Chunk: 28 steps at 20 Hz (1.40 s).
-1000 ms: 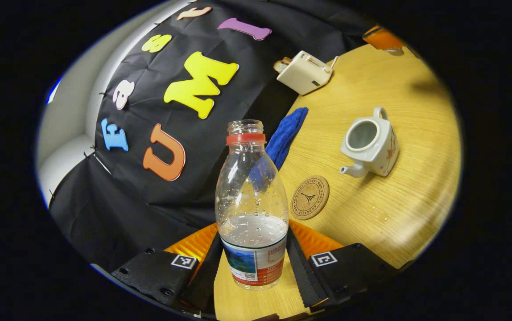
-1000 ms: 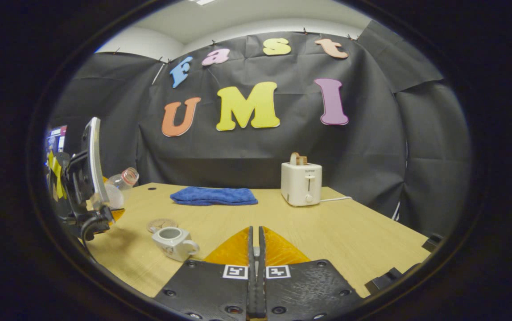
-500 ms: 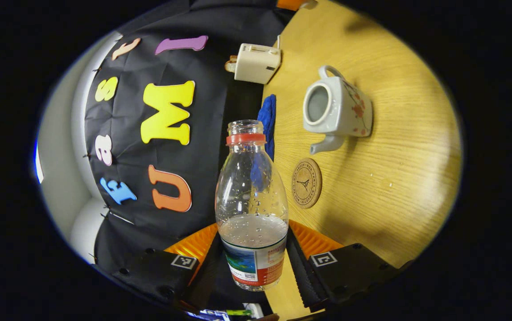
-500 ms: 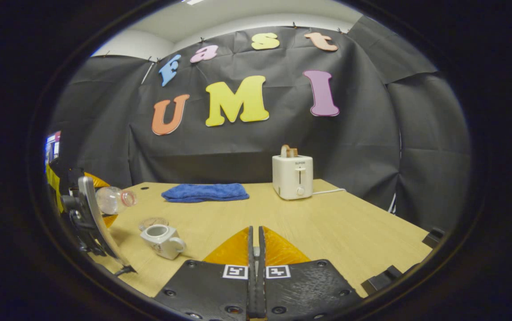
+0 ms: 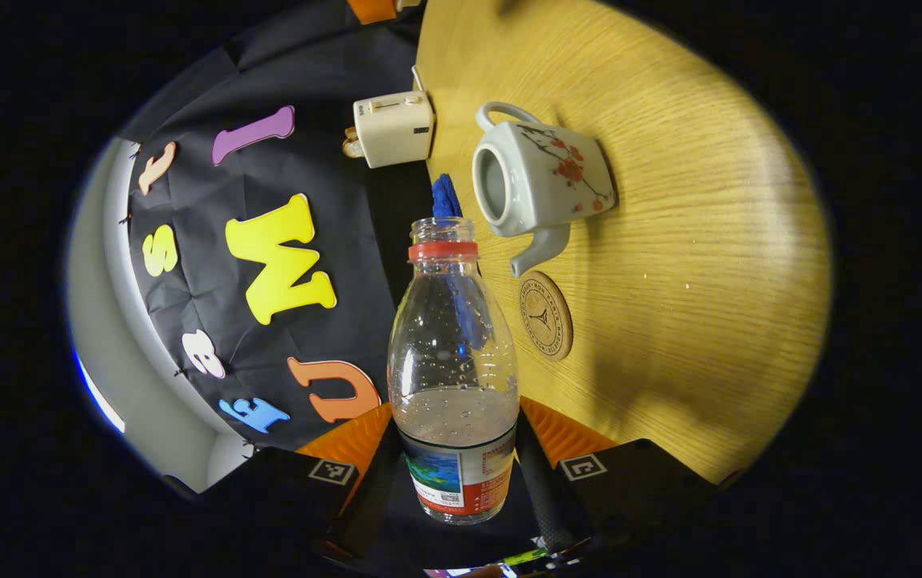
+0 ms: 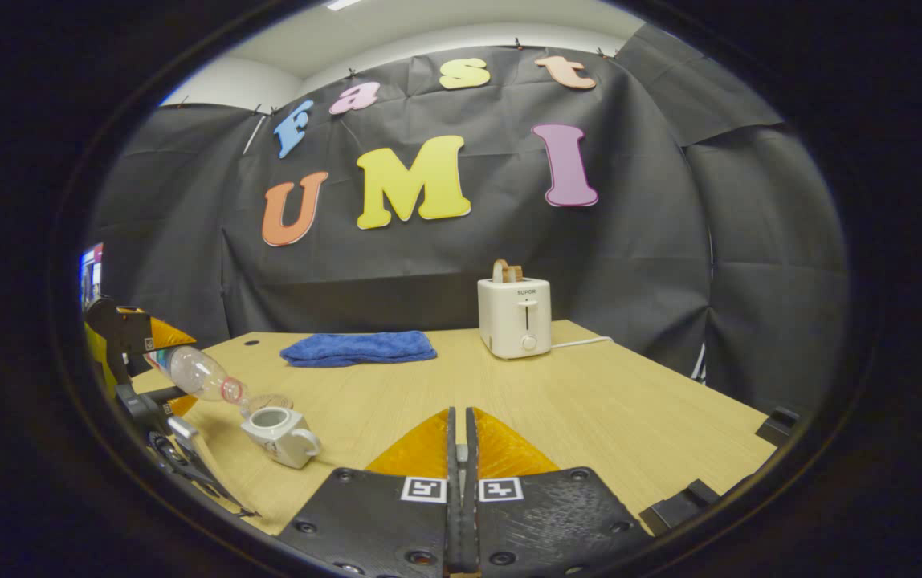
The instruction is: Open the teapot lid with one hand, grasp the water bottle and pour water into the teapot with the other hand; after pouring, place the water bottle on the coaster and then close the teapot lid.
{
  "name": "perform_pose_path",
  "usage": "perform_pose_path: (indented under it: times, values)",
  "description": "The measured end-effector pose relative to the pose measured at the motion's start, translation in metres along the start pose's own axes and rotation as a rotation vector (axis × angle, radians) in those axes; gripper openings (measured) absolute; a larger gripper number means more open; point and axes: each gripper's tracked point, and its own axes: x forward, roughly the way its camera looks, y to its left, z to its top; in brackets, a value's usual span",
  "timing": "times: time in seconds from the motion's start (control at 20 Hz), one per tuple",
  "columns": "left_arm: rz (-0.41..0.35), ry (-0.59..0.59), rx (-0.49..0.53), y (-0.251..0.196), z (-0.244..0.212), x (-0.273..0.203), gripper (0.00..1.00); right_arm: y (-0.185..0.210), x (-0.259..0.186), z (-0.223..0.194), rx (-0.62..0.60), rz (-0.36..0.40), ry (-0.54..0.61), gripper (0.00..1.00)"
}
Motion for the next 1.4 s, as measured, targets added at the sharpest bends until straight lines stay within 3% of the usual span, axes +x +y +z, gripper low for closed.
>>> perform_pose_path:
  times: [0.1, 0.75, 0.8, 0.85, 1.05, 1.35, 1.4]
  values:
    - [-0.009, 0.014, 0.059, 0.003, 0.002, 0.001, 0.77, 0.003, -0.001, -0.002, 0.007, 0.013, 0.006, 0.0]
    - [0.022, 0.06, 0.28, 0.035, 0.008, -0.008, 0.78, 0.003, -0.002, 0.0, 0.025, 0.026, 0.02, 0.0]
    - [0.02, 0.059, 0.289, 0.035, 0.009, -0.008, 0.82, 0.002, -0.002, 0.001, 0.027, 0.025, 0.02, 0.0]
    - [0.02, 0.056, 0.297, 0.036, 0.01, -0.009, 0.77, 0.001, -0.002, 0.001, 0.03, 0.024, 0.019, 0.0]
    - [0.026, 0.059, 0.316, 0.04, 0.015, -0.009, 0.81, -0.004, -0.001, 0.002, 0.038, 0.02, 0.019, 0.0]
    - [0.025, 0.056, 0.318, 0.042, 0.018, -0.01, 0.77, -0.012, 0.001, 0.001, 0.057, 0.014, 0.033, 0.0]
    - [0.025, 0.058, 0.319, 0.041, 0.018, -0.009, 0.82, -0.014, 0.001, 0.001, 0.059, 0.011, 0.034, 0.0]
